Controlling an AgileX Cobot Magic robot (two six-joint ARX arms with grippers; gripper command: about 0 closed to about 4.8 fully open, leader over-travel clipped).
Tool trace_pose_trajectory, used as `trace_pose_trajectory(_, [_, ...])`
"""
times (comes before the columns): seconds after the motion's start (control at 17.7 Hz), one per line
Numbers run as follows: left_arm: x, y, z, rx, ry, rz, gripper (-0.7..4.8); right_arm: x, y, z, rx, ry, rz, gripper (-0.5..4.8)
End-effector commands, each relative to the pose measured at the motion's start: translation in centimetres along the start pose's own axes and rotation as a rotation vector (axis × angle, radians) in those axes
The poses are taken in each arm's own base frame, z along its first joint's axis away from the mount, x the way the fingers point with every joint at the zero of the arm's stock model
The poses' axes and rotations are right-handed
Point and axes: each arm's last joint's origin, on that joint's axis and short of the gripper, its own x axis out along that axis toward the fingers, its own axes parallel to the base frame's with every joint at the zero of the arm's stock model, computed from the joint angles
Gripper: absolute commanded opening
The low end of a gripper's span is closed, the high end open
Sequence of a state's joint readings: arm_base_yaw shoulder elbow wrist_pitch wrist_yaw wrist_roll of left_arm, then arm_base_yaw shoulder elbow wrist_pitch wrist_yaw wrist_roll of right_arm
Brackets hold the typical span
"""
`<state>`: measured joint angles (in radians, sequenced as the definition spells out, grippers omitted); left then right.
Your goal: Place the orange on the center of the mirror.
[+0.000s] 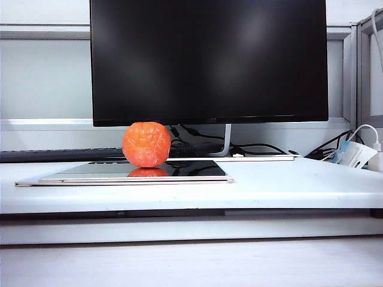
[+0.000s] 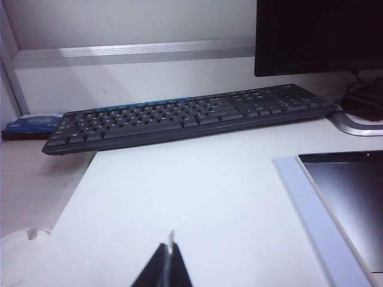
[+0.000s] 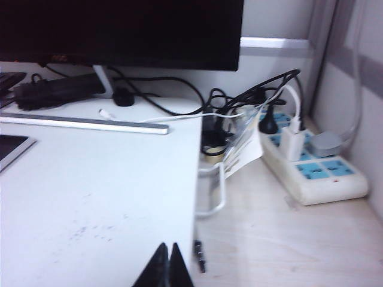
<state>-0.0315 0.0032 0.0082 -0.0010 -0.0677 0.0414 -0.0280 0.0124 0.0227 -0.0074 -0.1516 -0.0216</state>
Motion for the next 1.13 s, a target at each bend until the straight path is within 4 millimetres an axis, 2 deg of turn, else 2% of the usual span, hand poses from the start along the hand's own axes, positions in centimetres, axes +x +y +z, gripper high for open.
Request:
trace_pose_trajectory(0.06, [0.00,0.02,0.12,0.003,-0.009,0.001,-0.05,0.07,0.18,-0.29,0.017,-0.018,0.015,0.00])
trace_pose_trajectory(1.13, [0.00,0.02,0.12,0.003,-0.009,0.001,-0.05,0.08,0.13,-0.52,0.097,0.003,-0.082,0.00])
